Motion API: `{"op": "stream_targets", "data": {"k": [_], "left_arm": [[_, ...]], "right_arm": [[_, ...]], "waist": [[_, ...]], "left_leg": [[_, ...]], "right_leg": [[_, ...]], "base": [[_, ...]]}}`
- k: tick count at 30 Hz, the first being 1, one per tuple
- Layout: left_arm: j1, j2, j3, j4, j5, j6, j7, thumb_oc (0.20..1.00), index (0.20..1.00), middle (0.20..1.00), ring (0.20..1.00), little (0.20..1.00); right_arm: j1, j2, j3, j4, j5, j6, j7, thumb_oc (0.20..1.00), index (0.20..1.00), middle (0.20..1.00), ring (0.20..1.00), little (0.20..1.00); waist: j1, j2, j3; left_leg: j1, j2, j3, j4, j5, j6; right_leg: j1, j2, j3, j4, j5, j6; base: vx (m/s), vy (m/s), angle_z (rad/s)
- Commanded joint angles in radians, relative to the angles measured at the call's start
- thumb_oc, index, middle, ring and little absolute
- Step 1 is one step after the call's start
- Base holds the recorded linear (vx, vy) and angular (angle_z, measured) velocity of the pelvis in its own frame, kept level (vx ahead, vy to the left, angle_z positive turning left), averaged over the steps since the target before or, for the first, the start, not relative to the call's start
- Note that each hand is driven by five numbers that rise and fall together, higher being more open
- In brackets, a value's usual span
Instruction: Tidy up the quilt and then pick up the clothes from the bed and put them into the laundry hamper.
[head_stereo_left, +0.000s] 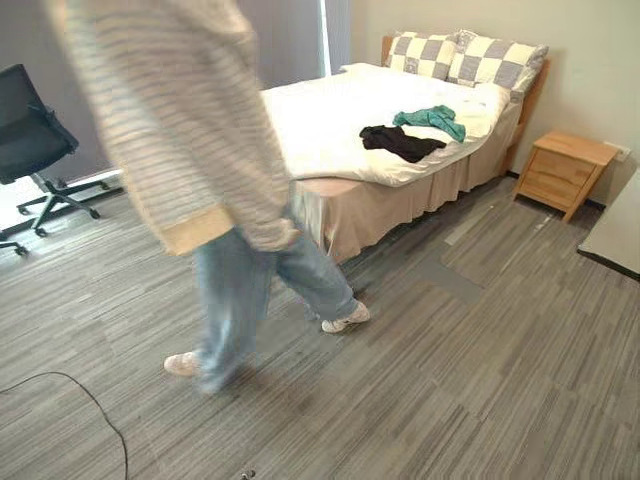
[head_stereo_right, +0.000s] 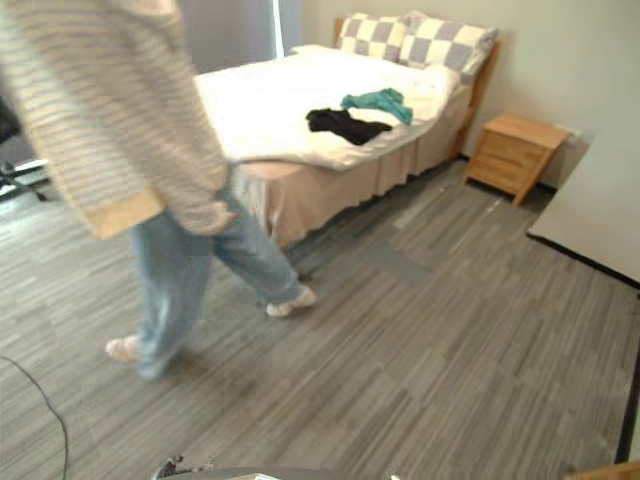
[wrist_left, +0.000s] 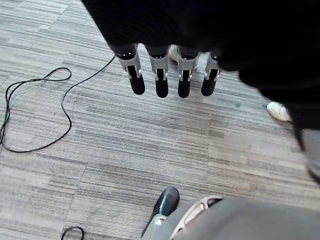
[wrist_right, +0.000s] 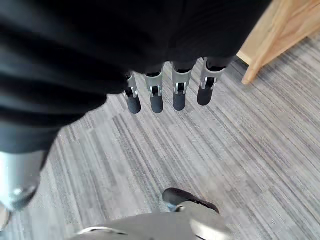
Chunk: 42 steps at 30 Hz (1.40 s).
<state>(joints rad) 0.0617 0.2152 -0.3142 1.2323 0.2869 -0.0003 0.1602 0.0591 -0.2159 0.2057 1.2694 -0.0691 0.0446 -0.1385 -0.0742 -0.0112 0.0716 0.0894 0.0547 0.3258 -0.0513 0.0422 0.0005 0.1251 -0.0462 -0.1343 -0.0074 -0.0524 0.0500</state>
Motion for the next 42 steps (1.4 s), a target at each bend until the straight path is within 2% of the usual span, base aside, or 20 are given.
{"op": "stream_targets", "data": {"k": [1, 10, 13, 14, 18, 19, 20, 21, 23, 26, 27, 28, 29, 30, 31, 33, 34, 36, 40, 42], "left_arm": [[-0.089, 0.005, 0.015, 0.033, 0.023, -0.015, 0.029, 1.0, 1.0, 1.0, 1.0, 1.0], [-0.11, 0.019, 0.015, 0.039, 0.023, -0.007, 0.025, 1.0, 1.0, 1.0, 1.0, 1.0], [-0.13, 0.031, 0.01, 0.034, 0.017, -0.005, 0.019, 1.0, 1.0, 1.0, 1.0, 1.0], [-0.139, 0.046, 0.017, 0.028, 0.015, 0.002, 0.016, 1.0, 1.0, 1.0, 1.0, 1.0], [-0.142, 0.054, 0.021, 0.029, 0.011, 0.008, 0.018, 1.0, 1.0, 1.0, 1.0, 1.0], [-0.142, 0.055, 0.02, 0.026, 0.011, 0.006, 0.016, 1.0, 1.0, 1.0, 1.0, 1.0], [-0.15, 0.052, 0.008, 0.023, 0.021, 0.003, 0.012, 1.0, 1.0, 1.0, 1.0, 1.0], [-0.156, 0.05, 0.005, 0.025, 0.029, 0.001, 0.011, 1.0, 1.0, 1.0, 1.0, 1.0], [-0.172, 0.048, 0.0, 0.031, 0.055, -0.002, 0.011, 1.0, 1.0, 1.0, 1.0, 1.0], [-0.176, 0.052, -0.022, 0.034, 0.092, -0.01, 0.01, 1.0, 1.0, 1.0, 1.0, 1.0], [-0.167, 0.051, -0.012, 0.036, 0.088, -0.011, 0.01, 1.0, 1.0, 1.0, 1.0, 1.0], [-0.166, 0.054, -0.011, 0.031, 0.086, -0.011, 0.005, 1.0, 1.0, 1.0, 1.0, 1.0], [-0.166, 0.054, -0.011, 0.031, 0.086, -0.011, 0.005, 1.0, 1.0, 1.0, 1.0, 1.0], [-0.159, 0.062, 0.002, 0.011, 0.05, -0.001, 0.005, 1.0, 1.0, 1.0, 1.0, 1.0], [-0.158, 0.072, 0.009, -0.007, 0.03, 0.003, 0.01, 1.0, 1.0, 1.0, 1.0, 1.0], [-0.172, 0.076, 0.002, -0.019, 0.01, 0.007, 0.026, 1.0, 1.0, 1.0, 1.0, 1.0], [-0.177, 0.074, -0.001, -0.021, 0.001, 0.004, 0.031, 1.0, 1.0, 1.0, 1.0, 1.0], [-0.181, 0.065, 0.002, -0.02, -0.006, -0.001, 0.036, 1.0, 1.0, 1.0, 1.0, 1.0], [-0.164, 0.053, 0.01, -0.017, -0.002, -0.006, 0.036, 1.0, 1.0, 1.0, 1.0, 1.0], [-0.147, 0.064, 0.013, -0.011, 0.016, 0.001, 0.029, 1.0, 1.0, 1.0, 1.0, 1.0]], "right_arm": [[-0.06, -0.011, -0.01, 0.036, -0.004, 0.003, -0.027, 1.0, 1.0, 1.0, 1.0, 1.0], [-0.088, -0.023, -0.016, 0.016, -0.002, 0.009, -0.032, 1.0, 1.0, 1.0, 1.0, 1.0], [-0.102, -0.029, -0.019, 0.008, 0.006, 0.008, -0.031, 1.0, 1.0, 1.0, 1.0, 1.0], [-0.107, -0.034, -0.027, -0.016, 0.017, 0.005, -0.024, 1.0, 1.0, 1.0, 1.0, 1.0], [-0.106, -0.032, -0.042, -0.026, 0.03, 0.007, -0.024, 1.0, 1.0, 1.0, 1.0, 1.0], [-0.103, -0.03, -0.051, -0.029, 0.04, 0.004, -0.027, 1.0, 1.0, 1.0, 1.0, 1.0], [-0.091, -0.037, -0.066, -0.028, 0.052, 0.004, -0.031, 1.0, 1.0, 1.0, 1.0, 1.0], [-0.089, -0.043, -0.072, -0.023, 0.053, 0.005, -0.034, 1.0, 1.0, 1.0, 1.0, 1.0], [-0.084, -0.049, -0.086, -0.003, 0.053, 0.009, -0.038, 1.0, 1.0, 1.0, 1.0, 1.0], [-0.047, -0.049, -0.104, 0.03, 0.047, 0.01, -0.034, 1.0, 1.0, 1.0, 1.0, 1.0], [-0.042, -0.058, -0.1, 0.037, 0.039, 0.011, -0.031, 1.0, 1.0, 1.0, 1.0, 1.0], [-0.046, -0.066, -0.098, 0.044, 0.034, 0.011, -0.028, 1.0, 1.0, 1.0, 1.0, 1.0], [-0.046, -0.066, -0.098, 0.044, 0.034, 0.011, -0.028, 1.0, 1.0, 1.0, 1.0, 1.0], [-0.06, -0.081, -0.079, 0.05, 0.022, 0.014, -0.025, 1.0, 1.0, 1.0, 1.0, 1.0], [-0.062, -0.09, -0.065, 0.038, 0.017, 0.016, -0.029, 1.0, 1.0, 1.0, 1.0, 1.0], [-0.1, -0.113, -0.052, 0.023, 0.019, 0.018, -0.04, 1.0, 1.0, 1.0, 1.0, 1.0], [-0.123, -0.121, -0.044, 0.017, 0.02, 0.021, -0.043, 1.0, 1.0, 1.0, 1.0, 1.0], [-0.143, -0.125, -0.036, 0.005, 0.016, 0.02, -0.045, 1.0, 1.0, 1.0, 1.0, 1.0], [-0.149, -0.122, -0.015, -0.012, 0.013, 0.002, -0.045, 1.0, 1.0, 1.0, 1.0, 1.0], [-0.145, -0.117, -0.01, -0.019, -0.006, -0.001, -0.051, 1.0, 1.0, 1.0, 1.0, 1.0]], "waist": [[0.0, -0.002, 0.056], [-0.001, -0.003, 0.112], [0.0, -0.003, 0.134], [-0.008, -0.003, 0.165], [-0.016, 0.006, 0.178], [-0.026, 0.008, 0.179], [-0.053, 0.007, 0.191], [-0.072, 0.008, 0.197], [-0.1, 0.008, 0.198], [-0.12, 0.024, 0.188], [-0.124, 0.04, 0.186], [-0.123, 0.041, 0.182], [-0.124, 0.041, 0.182], [-0.107, 0.036, 0.194], [-0.075, 0.015, 0.223], [-0.044, -0.025, 0.26], [-0.023, -0.037, 0.266], [0.014, -0.038, 0.257], [0.081, -0.017, 0.211], [0.08, -0.044, 0.2]], "left_leg": [[0.08, 0.014, -0.047, -0.036, -0.083, -0.072], [0.058, 0.012, -0.045, -0.036, -0.084, -0.058], [0.038, 0.014, -0.051, -0.036, -0.084, -0.047], [0.059, 0.015, -0.041, -0.036, -0.107, -0.027], [0.093, 0.024, -0.017, -0.036, -0.132, -0.03], [0.109, 0.026, -0.007, -0.036, -0.145, -0.04], [0.133, 0.016, -0.021, -0.036, -0.169, -0.061], [0.146, 0.017, -0.034, -0.036, -0.179, -0.075], [0.174, 0.032, -0.04, -0.036, -0.206, -0.11], [0.243, 0.059, -0.036, -0.036, -0.227, -0.138], [0.279, 0.094, -0.025, -0.01, -0.149, -0.16], [0.245, 0.132, -0.01, 0.091, -0.109, -0.172], [0.244, 0.132, -0.011, 0.091, -0.109, -0.172], [0.093, 0.236, -0.062, 0.493, 0.082, -0.184], [0.002, 0.232, -0.124, 0.71, 0.164, -0.175], [-0.159, 0.216, -0.186, 0.951, 0.112, -0.128], [-0.218, 0.201, -0.181, 0.936, 0.07, -0.11], [-0.297, 0.179, -0.151, 0.788, 0.033, -0.115], [-0.286, 0.064, -0.04, 0.209, 0.091, -0.106], [-0.295, 0.09, 0.05, 0.248, 0.06, -0.107]], "right_leg": [[-0.008, -0.06, -0.01, -0.08, 0.062, 0.109], [-0.05, -0.056, 0.006, -0.056, 0.066, 0.108], [-0.135, -0.055, 0.009, 0.082, 0.037, 0.109], [-0.287, -0.076, -0.011, 0.404, 0.052, 0.164], [-0.38, -0.119, -0.05, 0.547, 0.115, 0.188], [-0.397, -0.133, -0.069, 0.509, 0.113, 0.181], [-0.383, -0.124, -0.078, 0.298, 0.095, 0.162], [-0.375, -0.118, -0.073, 0.157, 0.122, 0.159], [-0.428, -0.152, -0.069, -0.032, 0.194, 0.181], [-0.424, -0.164, -0.089, -0.05, 0.234, 0.189], [-0.4, -0.137, -0.107, -0.044, 0.242, 0.169], [-0.371, -0.117, -0.119, -0.05, 0.226, 0.149], [-0.371, -0.118, -0.12, -0.05, 0.226, 0.149], [-0.283, -0.061, -0.14, -0.051, 0.186, 0.068], [-0.234, -0.05, -0.142, -0.054, 0.165, 0.025], [-0.159, -0.038, -0.113, -0.073, 0.133, -0.014], [-0.131, -0.04, -0.093, -0.08, 0.111, -0.012], [-0.078, -0.036, -0.067, -0.08, 0.064, 0.003], [0.022, -0.009, -0.037, -0.08, -0.007, 0.041], [0.08, -0.002, -0.055, -0.07, -0.035, 0.031]], "base": [[0.01, -0.006, -0.17], [0.06, 0.023, -0.16], [0.01, 0.049, -0.06], [0.08, 0.066, -0.2], [0.18, 0.013, -0.17], [0.45, -0.142, 0.02], [0.62, -0.217, -0.02], [0.65, -0.275, 0.13], [0.46, -0.214, 0.26], [0.6, -0.256, 0.42], [0.71, -0.402, 0.43], [0.36, -0.243, 0.22], [0.49, -0.535, -0.02], [0.46, -0.593, -0.11], [0.6, -0.735, -0.12], [0.4, -0.361, -0.32], [0.44, -0.142, -0.9], [0.52, 0.01, -0.91], [0.59, 0.079, -0.68], [0.52, -0.029, -0.15]]}}
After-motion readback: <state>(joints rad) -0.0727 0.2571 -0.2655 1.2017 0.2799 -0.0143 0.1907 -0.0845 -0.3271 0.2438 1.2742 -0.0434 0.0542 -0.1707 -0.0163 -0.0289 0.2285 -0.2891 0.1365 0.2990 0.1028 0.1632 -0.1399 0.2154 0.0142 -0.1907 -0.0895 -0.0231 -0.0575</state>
